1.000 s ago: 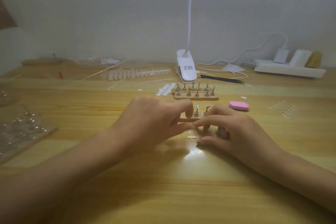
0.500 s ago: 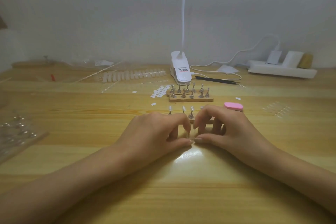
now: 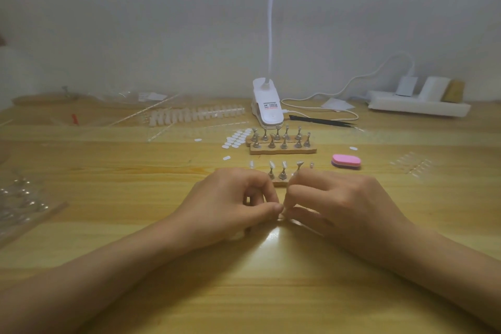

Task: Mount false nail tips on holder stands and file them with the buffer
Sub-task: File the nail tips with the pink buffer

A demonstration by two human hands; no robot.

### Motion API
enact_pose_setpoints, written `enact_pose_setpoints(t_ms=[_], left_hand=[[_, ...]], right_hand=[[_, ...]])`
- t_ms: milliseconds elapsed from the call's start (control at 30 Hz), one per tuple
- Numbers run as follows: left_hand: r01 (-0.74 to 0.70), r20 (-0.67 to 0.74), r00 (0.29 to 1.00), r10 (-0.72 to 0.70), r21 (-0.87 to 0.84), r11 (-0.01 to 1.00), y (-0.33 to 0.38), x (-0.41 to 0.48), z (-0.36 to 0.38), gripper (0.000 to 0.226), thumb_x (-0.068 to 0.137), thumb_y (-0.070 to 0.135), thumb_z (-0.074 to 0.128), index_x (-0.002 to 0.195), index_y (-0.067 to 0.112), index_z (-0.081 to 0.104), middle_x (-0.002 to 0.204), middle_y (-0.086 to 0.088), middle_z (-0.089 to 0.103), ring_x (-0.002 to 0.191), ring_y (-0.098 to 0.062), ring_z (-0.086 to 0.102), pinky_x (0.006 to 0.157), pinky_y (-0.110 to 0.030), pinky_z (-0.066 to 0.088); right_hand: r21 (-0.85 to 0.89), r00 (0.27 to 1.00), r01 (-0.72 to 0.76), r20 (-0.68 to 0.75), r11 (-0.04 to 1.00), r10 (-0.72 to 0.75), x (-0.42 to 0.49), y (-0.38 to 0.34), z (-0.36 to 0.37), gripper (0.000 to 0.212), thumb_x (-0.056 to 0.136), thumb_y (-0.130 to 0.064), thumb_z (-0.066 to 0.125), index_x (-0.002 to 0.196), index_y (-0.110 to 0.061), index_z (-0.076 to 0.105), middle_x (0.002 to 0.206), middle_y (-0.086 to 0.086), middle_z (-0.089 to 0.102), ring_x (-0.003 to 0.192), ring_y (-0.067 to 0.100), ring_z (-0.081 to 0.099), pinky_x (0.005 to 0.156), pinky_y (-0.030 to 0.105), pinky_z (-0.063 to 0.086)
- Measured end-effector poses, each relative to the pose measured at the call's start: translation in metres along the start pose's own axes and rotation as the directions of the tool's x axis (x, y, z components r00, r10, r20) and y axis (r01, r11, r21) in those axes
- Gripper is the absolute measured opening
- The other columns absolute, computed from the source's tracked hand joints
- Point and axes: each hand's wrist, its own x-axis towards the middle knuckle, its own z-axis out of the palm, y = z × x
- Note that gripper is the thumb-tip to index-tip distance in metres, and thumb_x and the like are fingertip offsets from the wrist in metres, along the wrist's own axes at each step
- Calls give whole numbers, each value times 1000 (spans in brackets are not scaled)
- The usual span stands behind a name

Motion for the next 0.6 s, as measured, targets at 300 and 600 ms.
enact_pose_setpoints(t_ms=[300,600], left_hand=[[-431,-180,702,689,664,612,4,-2,-7,27,96,28,60,72,19,69,61,8,61,49,-16,50,39,-32,41],[-166,-139,965,222,330,929,2,-4,2,21,80,61,58,82,39,59,64,24,53,61,5,49,51,-19,32]], right_hand=[[641,922,-375,180,669,344,-3,4,3,20,94,-37,66,84,-20,64,76,-16,61,61,10,47,53,23,37],[775,859,-448,233,446,456,0,9,0,18,79,-32,75,78,-15,68,84,0,69,65,22,53,55,35,50]])
